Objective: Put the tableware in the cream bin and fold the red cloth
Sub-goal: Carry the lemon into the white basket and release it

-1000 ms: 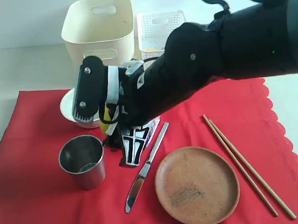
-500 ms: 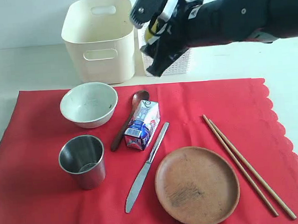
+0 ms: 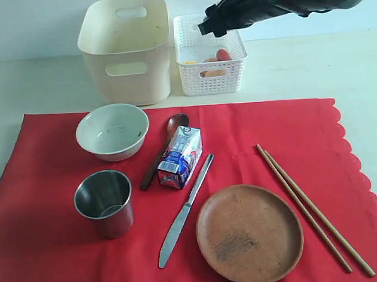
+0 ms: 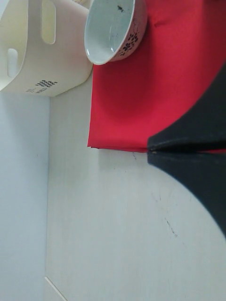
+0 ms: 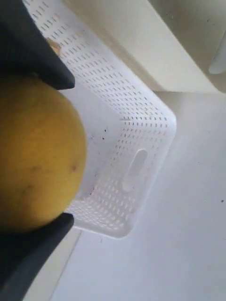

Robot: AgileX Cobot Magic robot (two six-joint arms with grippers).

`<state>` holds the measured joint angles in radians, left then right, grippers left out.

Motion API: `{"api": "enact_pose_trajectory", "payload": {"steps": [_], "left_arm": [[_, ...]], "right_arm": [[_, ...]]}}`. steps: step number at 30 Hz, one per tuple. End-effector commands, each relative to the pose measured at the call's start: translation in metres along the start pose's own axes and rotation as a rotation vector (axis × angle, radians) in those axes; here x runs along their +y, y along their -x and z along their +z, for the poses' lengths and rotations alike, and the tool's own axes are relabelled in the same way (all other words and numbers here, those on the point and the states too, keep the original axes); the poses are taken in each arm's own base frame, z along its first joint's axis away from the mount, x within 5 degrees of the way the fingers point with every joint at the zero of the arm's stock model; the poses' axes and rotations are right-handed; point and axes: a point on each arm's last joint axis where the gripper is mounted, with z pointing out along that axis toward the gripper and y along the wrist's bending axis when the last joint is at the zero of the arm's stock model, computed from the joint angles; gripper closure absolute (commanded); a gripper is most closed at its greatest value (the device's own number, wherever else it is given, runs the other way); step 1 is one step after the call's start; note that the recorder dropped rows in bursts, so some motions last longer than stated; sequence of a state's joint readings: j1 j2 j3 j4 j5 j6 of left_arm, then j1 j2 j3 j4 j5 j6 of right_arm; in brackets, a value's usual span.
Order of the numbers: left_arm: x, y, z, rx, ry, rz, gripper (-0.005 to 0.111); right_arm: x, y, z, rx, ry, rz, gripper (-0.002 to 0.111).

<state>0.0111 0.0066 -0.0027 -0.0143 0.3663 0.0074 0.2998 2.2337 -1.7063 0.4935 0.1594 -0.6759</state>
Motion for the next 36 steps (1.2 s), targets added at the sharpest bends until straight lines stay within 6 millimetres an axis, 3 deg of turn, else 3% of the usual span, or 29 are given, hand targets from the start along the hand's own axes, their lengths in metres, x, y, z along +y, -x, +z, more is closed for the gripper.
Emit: {"api": "enact_pose_trajectory", "payload": {"steps": [1, 3, 9, 17, 23, 28, 31, 36], "left_arm": [[0.0, 0.001, 0.0, -0.017, 0.003, 0.004, 0.107], [0.0, 0.001, 0.0, -0.017, 0.003, 0.004, 0.107], [0.0, 0.001, 0.0, -0.017, 0.003, 0.004, 0.107], [0.0, 0.001, 0.0, -0.017, 0.003, 0.004, 0.107], [0.0, 0.001, 0.0, -0.017, 0.003, 0.004, 0.107], [0.0, 0.001, 0.0, -0.017, 0.003, 0.004, 0.107], [0.0, 0.001, 0.0, -0.017, 0.003, 0.004, 0.107], [0.0, 0.001, 0.0, -0.017, 0.003, 0.004, 0.107]], "right_arm": [[-0.002, -0.009, 0.015, 0.008, -0.007, 0.065, 0.108], [-0.002, -0.012, 0.018, 0.011, -0.01, 0.066, 0.105], [-0.002, -0.012, 0.019, -0.001, -0.015, 0.104, 0.072], [-0.002, -0.01, 0.015, 0.015, 0.007, 0.116, 0.038], [-0.003, 0.004, -0.003, 0.034, 0.048, 0.116, 0.024], [-0.001, 0.021, -0.024, 0.041, 0.088, 0.099, 0.023], [0.001, 0.03, -0.044, 0.102, 0.126, 0.001, 0.027], [-0.003, 0.041, -0.076, 0.192, 0.114, -0.051, 0.056]]}}
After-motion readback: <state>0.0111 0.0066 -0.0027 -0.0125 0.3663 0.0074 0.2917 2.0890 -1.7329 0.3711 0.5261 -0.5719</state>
